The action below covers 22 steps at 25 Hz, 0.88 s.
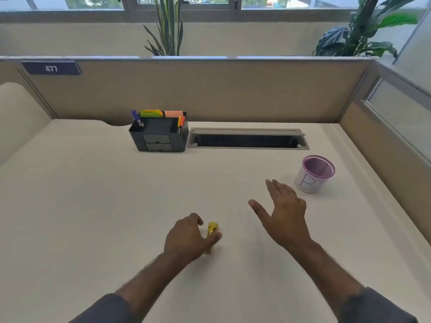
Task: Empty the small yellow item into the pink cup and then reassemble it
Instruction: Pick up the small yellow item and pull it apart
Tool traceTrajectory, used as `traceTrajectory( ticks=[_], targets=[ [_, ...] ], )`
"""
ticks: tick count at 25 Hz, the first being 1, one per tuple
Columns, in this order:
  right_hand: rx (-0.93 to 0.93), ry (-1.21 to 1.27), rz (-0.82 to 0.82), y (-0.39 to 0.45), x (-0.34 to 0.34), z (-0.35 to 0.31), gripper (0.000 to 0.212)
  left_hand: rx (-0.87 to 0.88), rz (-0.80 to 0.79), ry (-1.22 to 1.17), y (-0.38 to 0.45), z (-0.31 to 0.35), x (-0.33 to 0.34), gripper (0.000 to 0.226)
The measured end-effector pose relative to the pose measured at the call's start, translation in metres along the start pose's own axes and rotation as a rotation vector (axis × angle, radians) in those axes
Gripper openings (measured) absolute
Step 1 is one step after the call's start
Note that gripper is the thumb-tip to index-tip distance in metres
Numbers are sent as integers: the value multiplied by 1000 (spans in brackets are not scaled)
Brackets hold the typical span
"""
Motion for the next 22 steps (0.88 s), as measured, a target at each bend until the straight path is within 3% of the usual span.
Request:
traceTrajectory(
  ticks=[3, 7, 12, 16, 20, 22],
  targets=[
    [40, 121, -35, -16, 26, -6, 71, -64, -33, -34, -6, -3, 18, 64],
    [80, 373, -116, -29, 56, -12, 49, -90, 30, -176, -11, -5, 19, 36],
    [274, 774, -236, -41, 77, -19, 30, -1, 28, -588, -21, 16, 14, 25],
    [208, 1021, -331, -39, 75, -38, 17, 88, 14, -774, -35, 45, 5, 14],
    [172, 1068, -303, -31, 61, -42, 15, 116, -56, -746, -37, 61, -5, 25],
    [141, 1085, -284, -26, 54, -39, 16, 90, -15, -700, -35, 58, -18, 33]
  ],
)
Point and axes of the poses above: each hand's wrist, its own y-axis towards the middle knuckle, its own x-axis out of the palm, z = x × y, the point moved 7 cm from there along y, towards the middle knuckle, and after that the axes turned 2 degrees about -z, right-handed, at the moved point
